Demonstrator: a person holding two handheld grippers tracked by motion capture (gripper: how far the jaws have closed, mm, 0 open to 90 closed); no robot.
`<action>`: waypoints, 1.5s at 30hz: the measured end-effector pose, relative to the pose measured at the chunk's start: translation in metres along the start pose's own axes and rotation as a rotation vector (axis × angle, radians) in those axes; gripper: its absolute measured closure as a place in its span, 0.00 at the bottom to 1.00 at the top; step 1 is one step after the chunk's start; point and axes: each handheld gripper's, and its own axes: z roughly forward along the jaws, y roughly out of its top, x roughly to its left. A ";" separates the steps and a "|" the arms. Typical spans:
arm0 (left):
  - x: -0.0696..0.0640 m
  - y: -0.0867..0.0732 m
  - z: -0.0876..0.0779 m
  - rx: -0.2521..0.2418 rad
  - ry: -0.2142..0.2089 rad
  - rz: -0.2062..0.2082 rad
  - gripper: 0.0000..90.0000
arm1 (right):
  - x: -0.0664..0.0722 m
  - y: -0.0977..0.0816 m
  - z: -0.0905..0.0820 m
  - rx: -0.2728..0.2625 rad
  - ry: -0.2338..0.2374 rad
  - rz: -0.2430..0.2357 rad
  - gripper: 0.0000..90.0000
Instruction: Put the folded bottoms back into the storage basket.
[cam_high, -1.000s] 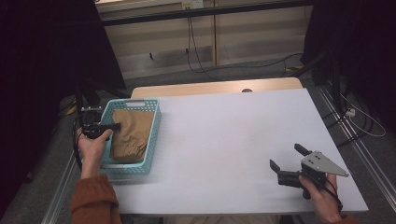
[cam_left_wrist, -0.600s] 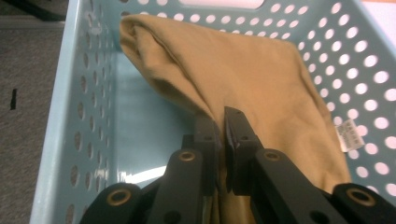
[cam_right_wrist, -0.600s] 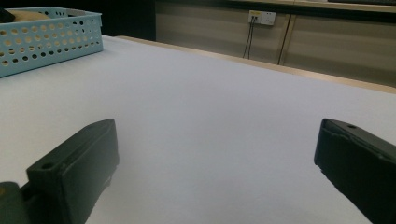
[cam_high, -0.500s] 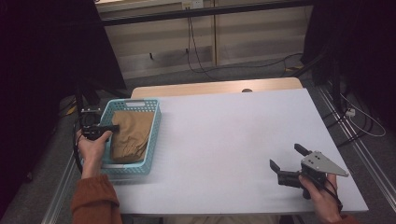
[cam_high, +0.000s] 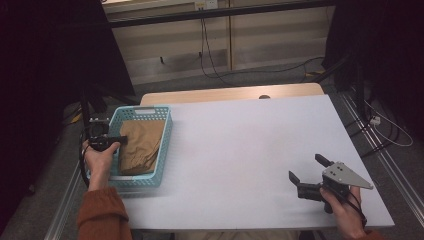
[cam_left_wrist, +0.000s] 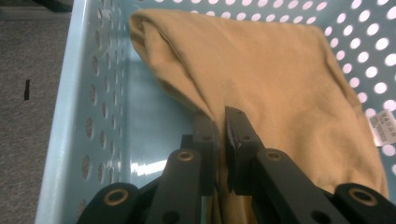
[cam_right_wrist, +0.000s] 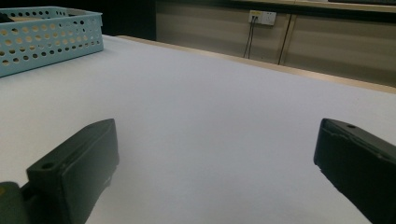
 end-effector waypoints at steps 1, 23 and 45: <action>0.001 0.000 0.000 0.013 0.002 0.013 0.93 | 0.000 0.000 0.000 0.000 0.000 -0.001 0.00; 0.001 -0.002 0.008 0.080 0.085 0.017 0.82 | 0.000 0.000 -0.001 -0.002 0.006 -0.006 0.00; -0.004 0.003 -0.001 0.033 0.043 0.036 0.64 | 0.001 0.000 0.000 -0.003 0.010 -0.003 0.00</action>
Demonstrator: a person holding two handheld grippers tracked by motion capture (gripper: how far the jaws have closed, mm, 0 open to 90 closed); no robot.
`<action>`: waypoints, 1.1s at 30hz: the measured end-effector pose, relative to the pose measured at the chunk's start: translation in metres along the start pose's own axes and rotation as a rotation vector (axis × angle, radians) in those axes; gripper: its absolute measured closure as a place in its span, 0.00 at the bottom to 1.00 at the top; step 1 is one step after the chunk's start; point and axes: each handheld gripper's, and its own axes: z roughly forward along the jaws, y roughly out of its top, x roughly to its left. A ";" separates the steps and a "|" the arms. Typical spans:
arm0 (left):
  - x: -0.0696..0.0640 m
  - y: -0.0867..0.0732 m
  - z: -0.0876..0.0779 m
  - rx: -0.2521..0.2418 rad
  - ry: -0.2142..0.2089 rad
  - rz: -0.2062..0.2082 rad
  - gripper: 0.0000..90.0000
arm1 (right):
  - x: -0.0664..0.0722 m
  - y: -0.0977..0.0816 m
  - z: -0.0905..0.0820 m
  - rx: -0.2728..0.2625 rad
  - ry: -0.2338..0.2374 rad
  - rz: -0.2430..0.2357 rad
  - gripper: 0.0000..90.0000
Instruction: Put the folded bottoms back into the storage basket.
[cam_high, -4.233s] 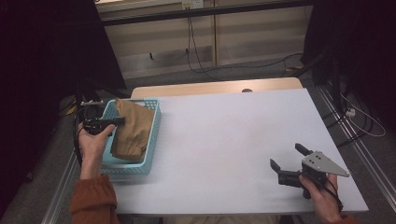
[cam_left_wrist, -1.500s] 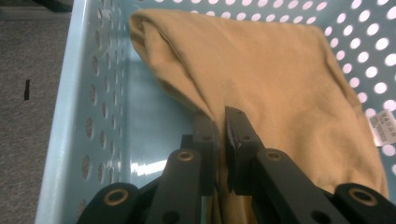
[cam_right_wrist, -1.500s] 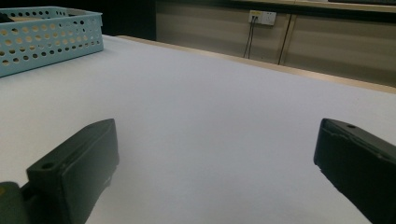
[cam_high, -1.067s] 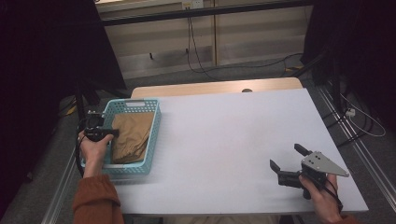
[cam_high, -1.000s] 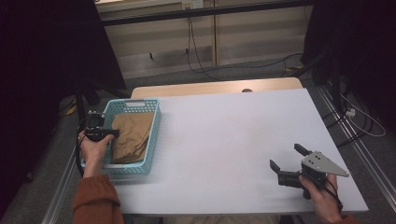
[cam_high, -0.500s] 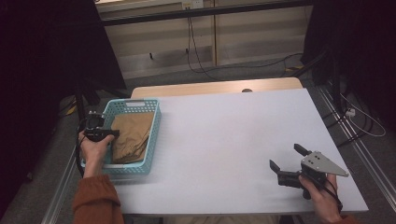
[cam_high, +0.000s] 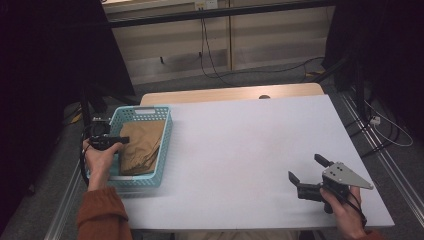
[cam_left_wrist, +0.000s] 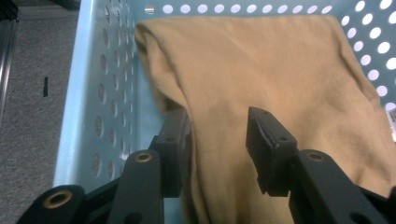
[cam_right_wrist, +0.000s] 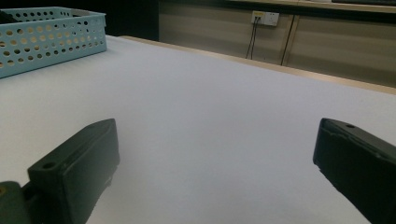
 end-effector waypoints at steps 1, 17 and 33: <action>0.000 0.000 0.000 -0.004 -0.001 0.008 0.62 | 0.000 0.000 0.000 0.000 0.001 0.000 0.00; 0.003 0.002 -0.008 -0.074 -0.021 -0.036 0.39 | 0.000 0.000 -0.001 -0.003 0.002 0.000 0.00; 0.004 0.003 -0.012 -0.153 -0.069 -0.050 0.11 | 0.000 0.000 0.001 -0.002 0.007 0.004 0.00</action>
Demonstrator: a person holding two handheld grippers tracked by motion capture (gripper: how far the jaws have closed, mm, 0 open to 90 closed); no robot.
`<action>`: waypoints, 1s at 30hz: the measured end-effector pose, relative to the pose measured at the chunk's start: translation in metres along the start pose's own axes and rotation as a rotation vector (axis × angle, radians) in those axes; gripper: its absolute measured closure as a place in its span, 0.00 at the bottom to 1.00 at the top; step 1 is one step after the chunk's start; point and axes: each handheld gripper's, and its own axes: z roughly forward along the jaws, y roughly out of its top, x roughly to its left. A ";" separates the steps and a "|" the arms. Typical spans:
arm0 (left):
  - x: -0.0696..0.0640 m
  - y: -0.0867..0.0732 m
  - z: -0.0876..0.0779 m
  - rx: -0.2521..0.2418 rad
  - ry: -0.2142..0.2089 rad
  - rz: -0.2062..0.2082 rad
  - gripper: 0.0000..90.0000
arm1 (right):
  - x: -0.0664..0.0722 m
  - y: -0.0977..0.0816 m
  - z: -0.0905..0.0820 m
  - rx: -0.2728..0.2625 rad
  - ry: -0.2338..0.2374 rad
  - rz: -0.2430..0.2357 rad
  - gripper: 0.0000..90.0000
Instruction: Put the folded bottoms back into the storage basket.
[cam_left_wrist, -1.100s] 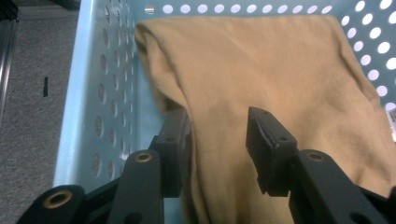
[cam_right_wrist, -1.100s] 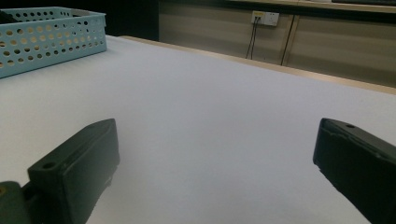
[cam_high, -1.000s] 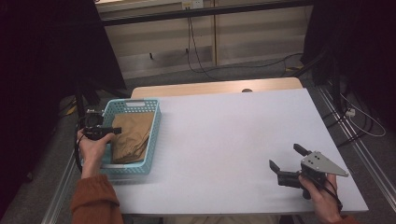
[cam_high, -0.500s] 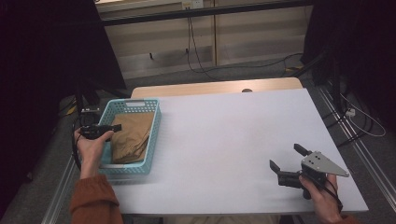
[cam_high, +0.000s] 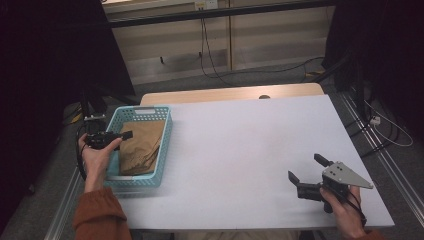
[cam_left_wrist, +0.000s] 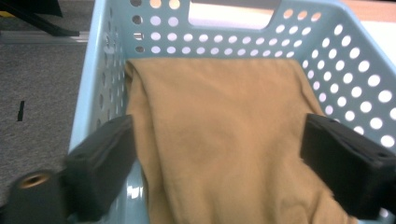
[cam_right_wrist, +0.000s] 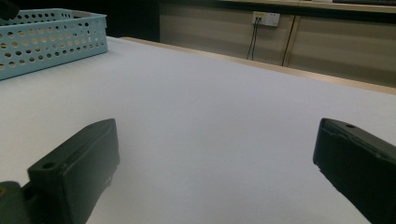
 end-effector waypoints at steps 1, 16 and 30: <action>0.000 0.000 -0.001 -0.013 -0.002 -0.005 0.10 | 0.000 0.000 0.000 0.001 0.000 -0.002 0.00; -0.007 0.006 -0.027 -0.168 -0.073 0.064 0.05 | -0.001 -0.001 0.002 0.002 0.009 0.009 0.00; -0.020 -0.001 -0.047 -0.285 -0.156 0.164 0.05 | -0.003 -0.002 0.004 0.007 0.001 0.019 0.00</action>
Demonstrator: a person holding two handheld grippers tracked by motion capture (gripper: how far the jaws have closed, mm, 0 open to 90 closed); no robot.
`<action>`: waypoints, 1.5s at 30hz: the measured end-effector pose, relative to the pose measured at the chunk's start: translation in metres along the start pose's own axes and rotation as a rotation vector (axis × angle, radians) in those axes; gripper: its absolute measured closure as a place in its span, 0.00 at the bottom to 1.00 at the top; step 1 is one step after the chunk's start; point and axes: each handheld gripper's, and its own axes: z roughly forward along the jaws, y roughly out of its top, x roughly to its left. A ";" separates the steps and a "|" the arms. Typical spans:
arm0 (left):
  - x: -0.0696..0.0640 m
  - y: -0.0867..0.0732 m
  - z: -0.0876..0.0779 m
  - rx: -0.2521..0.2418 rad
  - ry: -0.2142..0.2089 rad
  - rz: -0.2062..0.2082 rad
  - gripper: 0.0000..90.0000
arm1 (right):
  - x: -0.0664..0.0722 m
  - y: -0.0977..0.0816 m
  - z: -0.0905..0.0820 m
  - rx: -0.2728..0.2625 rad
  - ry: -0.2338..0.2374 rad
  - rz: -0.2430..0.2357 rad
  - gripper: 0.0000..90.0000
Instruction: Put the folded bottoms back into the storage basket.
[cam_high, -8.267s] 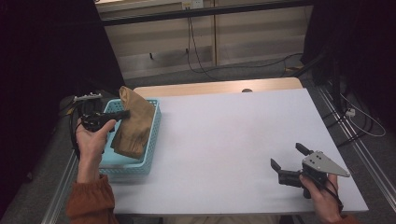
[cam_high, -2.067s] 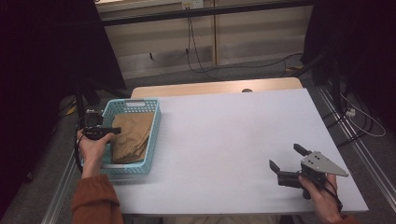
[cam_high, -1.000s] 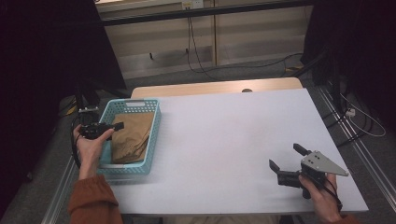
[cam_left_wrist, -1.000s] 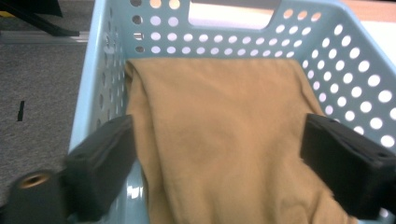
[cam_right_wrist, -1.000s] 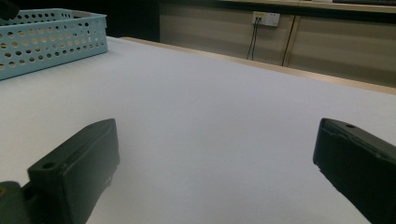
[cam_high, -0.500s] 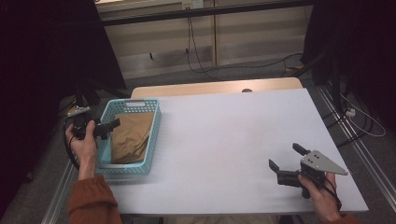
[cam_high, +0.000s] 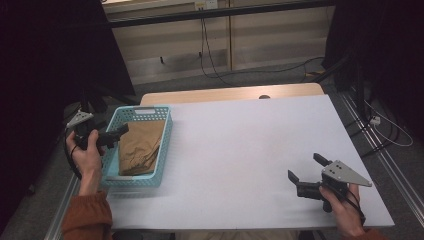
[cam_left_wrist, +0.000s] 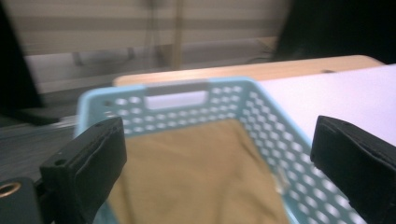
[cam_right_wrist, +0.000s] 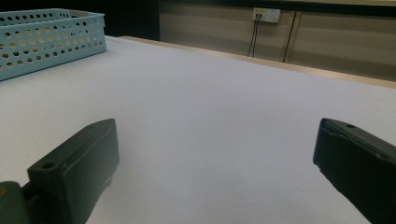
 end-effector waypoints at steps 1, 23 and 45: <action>-0.001 -0.002 -0.001 -0.003 0.002 -0.001 0.05 | 0.000 0.000 0.000 0.001 0.001 0.000 0.00; -0.045 -0.038 -0.054 -0.028 0.051 0.069 0.04 | 0.001 0.001 0.001 0.007 -0.018 -0.010 0.00; -0.111 -0.034 -0.054 -0.043 -0.072 0.158 0.03 | 0.003 0.002 0.000 0.004 -0.011 -0.022 0.00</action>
